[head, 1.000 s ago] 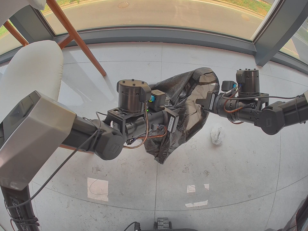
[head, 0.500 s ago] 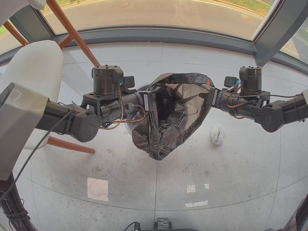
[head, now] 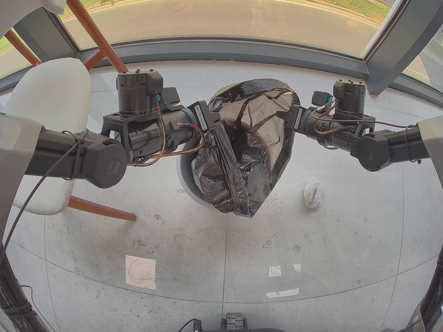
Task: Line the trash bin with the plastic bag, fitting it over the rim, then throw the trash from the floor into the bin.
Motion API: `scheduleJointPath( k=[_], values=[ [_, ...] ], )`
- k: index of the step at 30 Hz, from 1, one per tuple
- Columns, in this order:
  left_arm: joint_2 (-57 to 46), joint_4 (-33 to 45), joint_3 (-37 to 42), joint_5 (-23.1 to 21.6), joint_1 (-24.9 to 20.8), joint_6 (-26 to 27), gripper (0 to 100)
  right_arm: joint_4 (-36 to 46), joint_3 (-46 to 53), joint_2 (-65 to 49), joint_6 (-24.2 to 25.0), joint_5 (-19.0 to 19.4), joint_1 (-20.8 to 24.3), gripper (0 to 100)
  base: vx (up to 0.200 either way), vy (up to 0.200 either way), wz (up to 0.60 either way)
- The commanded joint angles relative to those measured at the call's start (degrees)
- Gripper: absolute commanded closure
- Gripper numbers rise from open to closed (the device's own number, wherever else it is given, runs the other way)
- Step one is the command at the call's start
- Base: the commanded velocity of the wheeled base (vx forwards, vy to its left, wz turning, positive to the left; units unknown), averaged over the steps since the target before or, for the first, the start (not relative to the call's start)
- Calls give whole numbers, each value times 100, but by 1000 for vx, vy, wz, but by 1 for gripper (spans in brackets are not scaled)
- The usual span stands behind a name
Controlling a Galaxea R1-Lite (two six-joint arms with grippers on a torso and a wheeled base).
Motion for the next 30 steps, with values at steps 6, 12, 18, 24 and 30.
scheduleJointPath(
  k=[6,12,18,24,30],
  values=[
    [10,301,-206,166,129,-87,100,836,-703,523,-4,307,-18,0,0,0,0],
    [142,309,-356,377,314,-96,100,705,-386,66,49,298,-1,0,0,0,0],
    [520,309,-409,632,445,-175,100,713,510,-795,66,333,-9,0,0,0,0],
    [1003,292,-444,948,551,-658,100,696,1363,-1428,66,316,-9,0,0,0,0],
    [1029,309,-365,1063,595,-825,100,687,1899,-1885,75,324,-36,0,0,0,0]
  ],
)
